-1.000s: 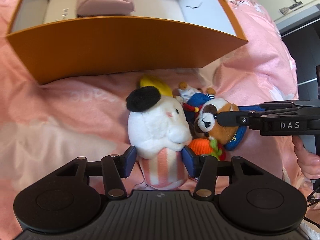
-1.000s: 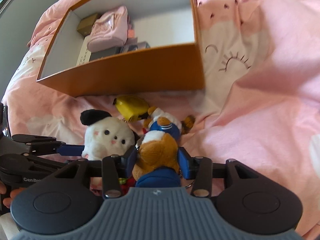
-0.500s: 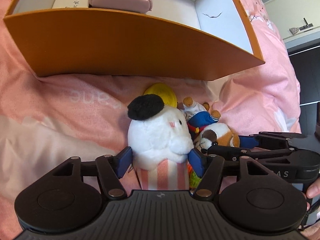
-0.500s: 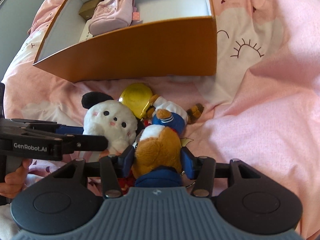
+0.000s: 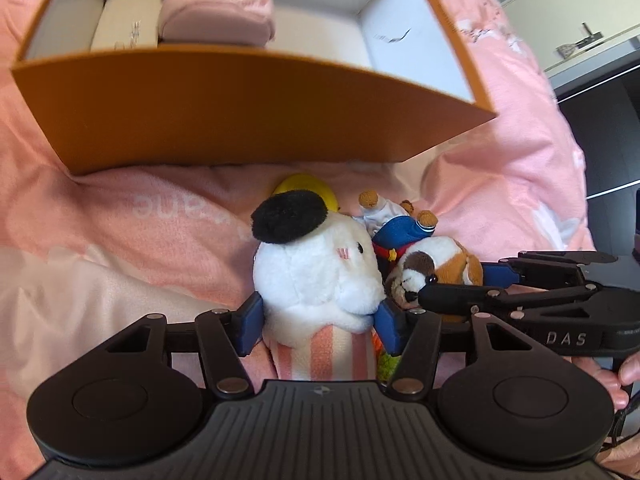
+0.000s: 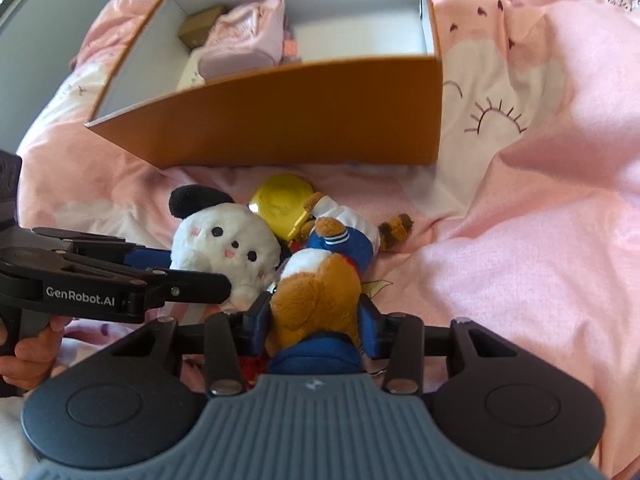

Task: Organize objects
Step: 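Lift the white plush with the left gripper while the right lifts the plush dog, then lower the white plush into the box with the left gripper while the right lowers the plush dog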

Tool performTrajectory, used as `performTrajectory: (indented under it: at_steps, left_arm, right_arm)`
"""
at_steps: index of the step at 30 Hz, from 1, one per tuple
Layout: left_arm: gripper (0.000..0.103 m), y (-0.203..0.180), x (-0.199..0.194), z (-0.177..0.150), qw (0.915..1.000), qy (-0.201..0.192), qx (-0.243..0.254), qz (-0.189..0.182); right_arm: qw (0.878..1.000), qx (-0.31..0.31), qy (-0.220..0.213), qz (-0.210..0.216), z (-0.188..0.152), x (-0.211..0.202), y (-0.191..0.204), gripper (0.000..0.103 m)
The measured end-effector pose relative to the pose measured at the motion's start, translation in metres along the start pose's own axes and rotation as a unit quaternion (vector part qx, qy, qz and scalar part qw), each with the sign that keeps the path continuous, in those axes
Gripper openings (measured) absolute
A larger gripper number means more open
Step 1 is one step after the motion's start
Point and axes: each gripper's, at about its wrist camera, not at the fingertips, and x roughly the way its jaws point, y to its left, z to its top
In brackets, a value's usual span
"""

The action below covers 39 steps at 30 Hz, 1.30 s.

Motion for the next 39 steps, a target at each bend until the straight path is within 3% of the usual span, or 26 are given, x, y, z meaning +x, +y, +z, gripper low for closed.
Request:
performTrajectory:
  at_steps: [13, 18, 23, 30, 39]
  left_arm:
    - [0.065, -0.014, -0.067, 0.005, 0.9956, -0.082, 0.018, -0.043]
    - [0.065, -0.024, -0.095, 0.023, 0.9907, -0.123, 0.032, -0.049]
    - [0.065, -0.035, -0.111, 0.052, 0.9849, -0.162, 0.054, -0.033]
    - [0.065, -0.045, -0.102, 0.106, 0.9807, -0.176, 0.083, -0.011]
    - [0.065, -0.042, -0.057, 0.153, 0.9836, -0.161, 0.077, 0.021]
  right_arm:
    - [0.994, -0.003, -0.109, 0.007, 0.004, -0.073, 0.015, 0.046]
    - [0.987, -0.015, -0.158, 0.023, 0.013, -0.101, 0.024, 0.046]
    - [0.977, -0.027, -0.208, 0.027, 0.032, -0.121, 0.032, 0.046]
    - [0.968, -0.008, -0.25, 0.029, 0.077, -0.117, 0.02, 0.046]
    - [0.972, -0.003, -0.233, 0.012, 0.137, -0.073, 0.003, 0.046]
